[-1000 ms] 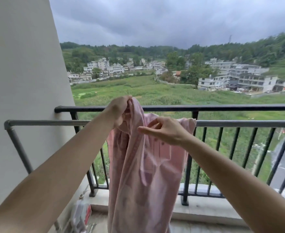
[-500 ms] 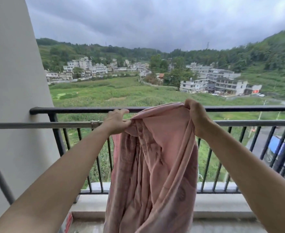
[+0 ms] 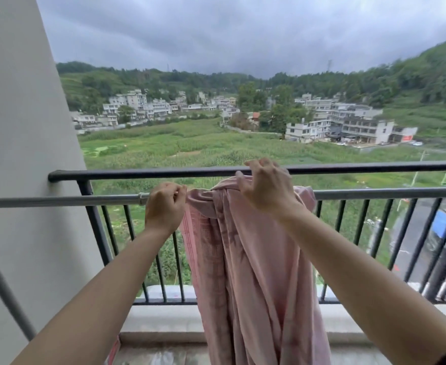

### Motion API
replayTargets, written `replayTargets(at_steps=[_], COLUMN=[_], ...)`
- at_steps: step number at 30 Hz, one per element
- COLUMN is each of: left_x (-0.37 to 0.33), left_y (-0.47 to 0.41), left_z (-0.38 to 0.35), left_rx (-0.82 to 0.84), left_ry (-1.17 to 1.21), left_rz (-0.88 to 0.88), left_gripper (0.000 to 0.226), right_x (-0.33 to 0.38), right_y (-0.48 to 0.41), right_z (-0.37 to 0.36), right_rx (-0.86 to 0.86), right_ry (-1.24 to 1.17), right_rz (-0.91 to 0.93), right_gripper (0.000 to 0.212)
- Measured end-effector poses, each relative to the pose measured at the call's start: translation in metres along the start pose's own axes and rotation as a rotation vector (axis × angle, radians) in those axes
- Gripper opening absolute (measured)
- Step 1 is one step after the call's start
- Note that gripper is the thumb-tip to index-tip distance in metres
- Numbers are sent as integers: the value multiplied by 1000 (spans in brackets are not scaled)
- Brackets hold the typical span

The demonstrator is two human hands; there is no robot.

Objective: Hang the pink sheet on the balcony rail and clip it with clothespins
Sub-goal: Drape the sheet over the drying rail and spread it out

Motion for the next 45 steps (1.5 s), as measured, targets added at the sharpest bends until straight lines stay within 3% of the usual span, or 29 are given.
replayTargets(at_steps=[2, 4, 6, 8, 12, 14, 16, 18, 20, 23, 27, 30, 32, 34, 37, 41, 45], left_x=[5, 7, 4, -2, -1, 12, 31, 56, 80, 92, 78, 76, 79, 81, 98, 139, 155], left_y=[12, 19, 14, 8, 0, -13, -30, -41, -44, -38, 0, 34, 50, 54, 44, 17, 3], left_z=[1, -3, -5, -6, -3, 14, 43, 74, 91, 83, 52, 33, 21, 20, 50, 108, 122], left_rx=[-2, 76, 87, 28, -82, -199, -355, -509, -556, -445, -441, -501, -377, -251, -298, -392, -266], left_ry=[-37, -109, -151, -135, -99, -66, -67, -42, -7, 32, 107, 167, 237, 256, 300, 356, 632], left_rz=[-13, -69, -71, -27, 38, 142, 326, 564, 734, 755, 715, 891, 1020, 941, 747, 641, 693], left_gripper=[30, 37, 38, 27, 16, 18, 22, 26, 28, 29, 32, 63, 75, 61, 38, 39, 27], right_x=[17, 24, 21, 6, -68, -119, -166, -201, -218, -207, -129, -59, -34, -29, -48, -74, -67], right_y=[-2, -5, -14, -23, -40, -40, -31, -18, -5, -1, -3, 8, 17, 23, 25, 30, 31], right_z=[-18, -30, -31, -23, 7, 26, 40, 46, 39, 25, 10, -20, -41, -49, -48, -36, -40], right_rx=[129, 190, 179, 173, 77, -29, -94, -87, -19, 5, -6, 185, 301, 319, 278, 157, 273], right_ry=[4, -3, -52, -69, -86, -46, -2, 51, 113, 208, 30, -79, 19, 147, 264, 256, 264], right_rz=[-10, 21, 55, 38, -188, -367, -551, -685, -753, -667, -364, -69, 58, 145, 260, 185, -24], right_gripper=[60, 44, 28, 27, 30, 23, 30, 34, 36, 46, 46, 66, 75, 75, 61, 46, 64])
Point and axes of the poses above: each hand's wrist, its own y-axis away from the middle knuckle, its own z-axis out of the back of the hand, x = y × z, the point moved 5 cm from there along -y, towards the middle knuckle
